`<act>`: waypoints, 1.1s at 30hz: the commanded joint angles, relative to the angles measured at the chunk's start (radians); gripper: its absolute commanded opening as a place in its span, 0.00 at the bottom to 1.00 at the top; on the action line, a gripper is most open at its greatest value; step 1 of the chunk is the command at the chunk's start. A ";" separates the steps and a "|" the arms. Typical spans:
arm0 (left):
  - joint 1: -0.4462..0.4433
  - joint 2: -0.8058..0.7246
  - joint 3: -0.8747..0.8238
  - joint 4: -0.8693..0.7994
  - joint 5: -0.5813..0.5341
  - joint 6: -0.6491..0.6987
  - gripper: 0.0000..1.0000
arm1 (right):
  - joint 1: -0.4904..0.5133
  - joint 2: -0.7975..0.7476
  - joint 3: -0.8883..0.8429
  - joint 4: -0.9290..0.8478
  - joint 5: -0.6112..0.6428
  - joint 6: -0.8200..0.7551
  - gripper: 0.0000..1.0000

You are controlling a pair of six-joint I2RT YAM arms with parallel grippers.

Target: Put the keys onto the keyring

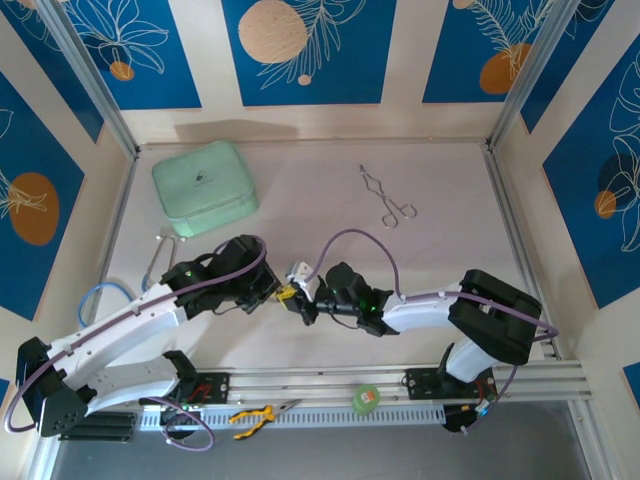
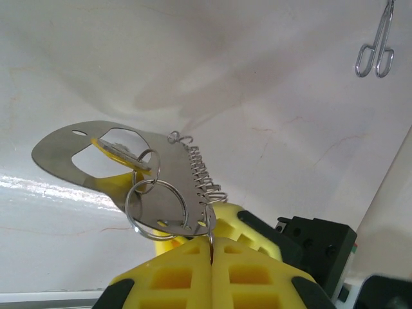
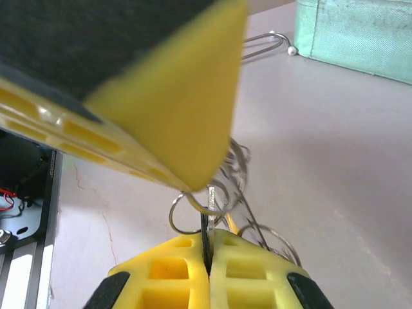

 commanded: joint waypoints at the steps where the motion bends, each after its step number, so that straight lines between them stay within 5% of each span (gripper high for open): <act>1: 0.003 -0.027 0.012 -0.027 -0.022 -0.117 0.00 | -0.030 -0.009 -0.028 -0.055 -0.042 0.053 0.00; 10: 0.004 -0.020 0.028 -0.043 -0.041 -0.118 0.00 | -0.043 -0.003 0.000 -0.130 -0.078 0.060 0.00; 13: 0.004 -0.014 0.023 -0.036 -0.030 -0.129 0.00 | -0.040 -0.029 -0.004 -0.122 -0.061 0.056 0.28; 15: 0.004 -0.013 0.021 -0.034 -0.028 -0.141 0.00 | -0.033 -0.078 -0.041 -0.084 -0.031 0.020 0.34; 24: 0.004 -0.020 0.018 -0.040 -0.024 -0.222 0.00 | 0.046 -0.160 -0.092 0.035 0.150 -0.277 0.35; 33: 0.003 -0.025 0.005 -0.024 -0.008 -0.247 0.00 | 0.106 -0.080 -0.040 0.120 0.277 -0.322 0.35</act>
